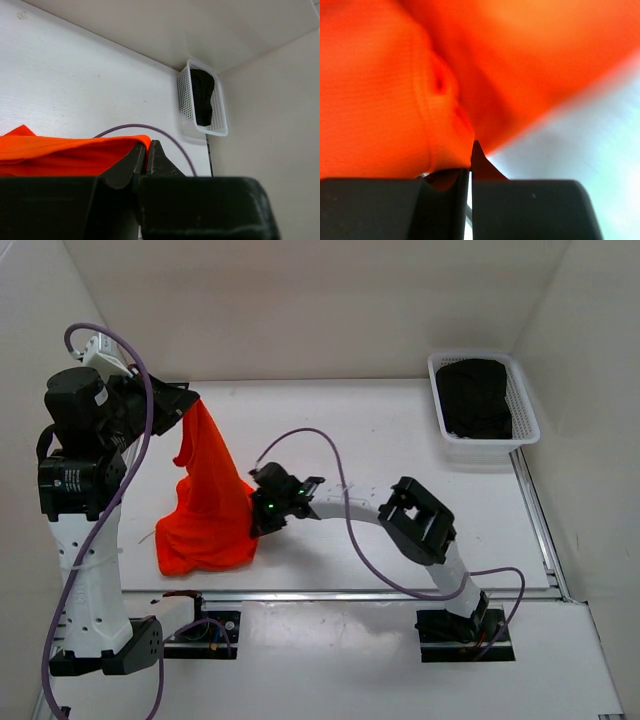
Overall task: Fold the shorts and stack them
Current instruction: Flatten the shorts out
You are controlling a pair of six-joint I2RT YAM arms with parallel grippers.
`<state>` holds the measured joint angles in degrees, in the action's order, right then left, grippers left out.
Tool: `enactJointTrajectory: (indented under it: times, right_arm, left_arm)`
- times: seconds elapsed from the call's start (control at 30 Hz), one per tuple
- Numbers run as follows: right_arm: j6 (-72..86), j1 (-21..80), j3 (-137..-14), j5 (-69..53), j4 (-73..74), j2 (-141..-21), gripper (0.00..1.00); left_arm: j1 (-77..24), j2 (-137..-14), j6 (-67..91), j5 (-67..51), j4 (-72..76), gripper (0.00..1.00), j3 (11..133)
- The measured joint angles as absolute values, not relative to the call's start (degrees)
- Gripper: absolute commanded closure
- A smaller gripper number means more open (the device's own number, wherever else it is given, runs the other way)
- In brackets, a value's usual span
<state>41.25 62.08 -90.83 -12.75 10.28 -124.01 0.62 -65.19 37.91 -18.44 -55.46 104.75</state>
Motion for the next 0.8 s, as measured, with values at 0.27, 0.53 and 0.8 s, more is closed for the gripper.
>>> enactJointTrajectory:
  times: [0.27,0.53,0.8]
  right_arm:
    - [45.25,49.69,-73.36,-7.86,8.64,-106.19,1.0]
    - [38.87,36.99,-76.23,-1.45,20.32,-88.12,1.0]
    - [27.88,21.45,-119.87,-3.25,37.63,-113.38,0.48]
  left_arm:
    - [0.62,-64.62,36.82,-18.55,-55.66,0.9,101.49]
    - [0.12,-65.28,35.51,-19.14,-55.42,0.9,94.65]
    - [-2.81,-72.73,35.59,-18.11,-54.33,0.9,92.4]
